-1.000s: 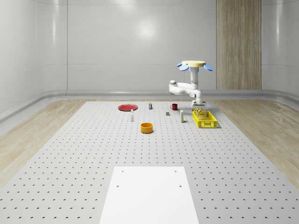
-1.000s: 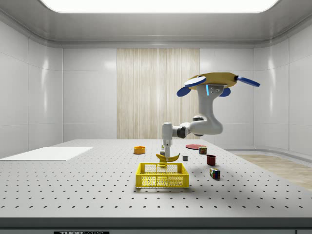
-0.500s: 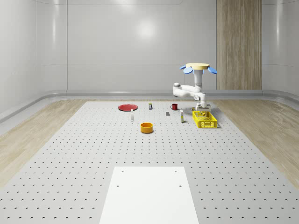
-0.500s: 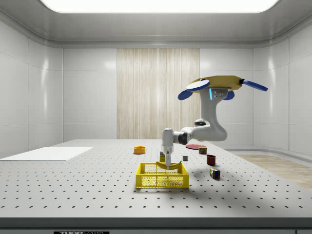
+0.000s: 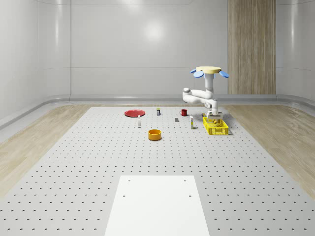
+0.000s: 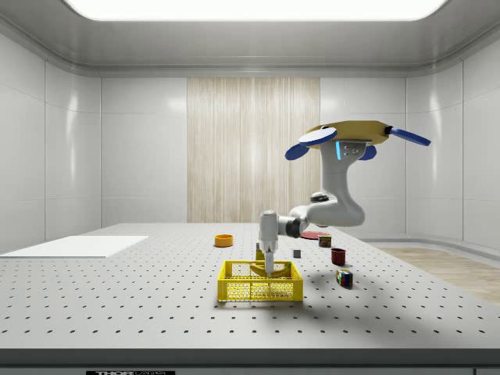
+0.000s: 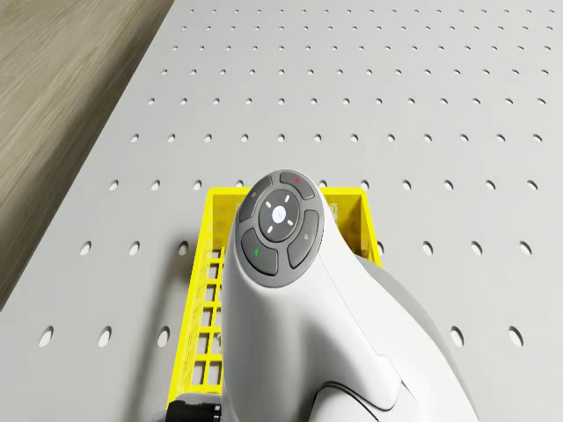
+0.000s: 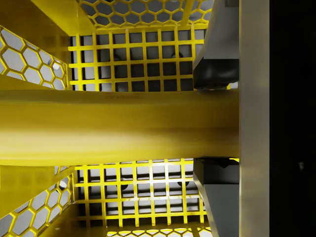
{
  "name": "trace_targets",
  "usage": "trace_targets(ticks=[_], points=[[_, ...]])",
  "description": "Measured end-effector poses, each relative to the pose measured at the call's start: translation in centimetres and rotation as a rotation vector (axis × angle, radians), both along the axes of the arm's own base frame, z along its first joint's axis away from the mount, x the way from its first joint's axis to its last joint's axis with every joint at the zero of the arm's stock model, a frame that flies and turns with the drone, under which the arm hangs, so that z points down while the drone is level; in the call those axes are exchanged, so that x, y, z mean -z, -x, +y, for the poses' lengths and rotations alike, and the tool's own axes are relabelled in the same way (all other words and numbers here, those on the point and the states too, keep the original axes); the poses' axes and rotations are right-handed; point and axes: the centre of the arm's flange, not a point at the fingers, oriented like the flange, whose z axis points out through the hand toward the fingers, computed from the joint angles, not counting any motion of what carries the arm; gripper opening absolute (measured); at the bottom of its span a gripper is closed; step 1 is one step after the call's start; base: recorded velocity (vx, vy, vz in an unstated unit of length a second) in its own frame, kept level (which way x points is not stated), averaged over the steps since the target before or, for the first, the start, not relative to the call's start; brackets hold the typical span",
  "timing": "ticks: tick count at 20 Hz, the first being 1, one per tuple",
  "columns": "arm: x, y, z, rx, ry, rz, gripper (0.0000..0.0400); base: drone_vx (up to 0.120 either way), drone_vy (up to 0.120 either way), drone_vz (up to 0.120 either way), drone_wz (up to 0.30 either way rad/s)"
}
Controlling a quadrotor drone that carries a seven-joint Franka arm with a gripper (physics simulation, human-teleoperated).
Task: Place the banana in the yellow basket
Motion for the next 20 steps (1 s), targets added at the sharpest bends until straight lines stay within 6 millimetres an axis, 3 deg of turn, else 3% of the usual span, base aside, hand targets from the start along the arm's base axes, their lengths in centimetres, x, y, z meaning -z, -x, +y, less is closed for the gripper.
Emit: trace_targets(ticks=[7,9,12,15,20], points=[[-2.8,0.0,0.0,0.0,0.0,0.0,0.0189,0.0,0.0,0.0,0.0],[-3.4,0.0,0.0,0.012,-0.002,-0.001,0.0271,0.0,0.0,0.0,0.0],[-3.2,0.0,0.0,0.028,-0.003,-0.001,0.0339,0.0,0.0,0.0,0.0],[-2.4,0.0,0.0,0.038,-0.005,-0.002,0.0371,0.0,0.0,0.0,0.0],[-0.3,0.0,0.0,0.046,-0.006,-0.002,0.0392,0.0,0.0,0.0,0.0]])
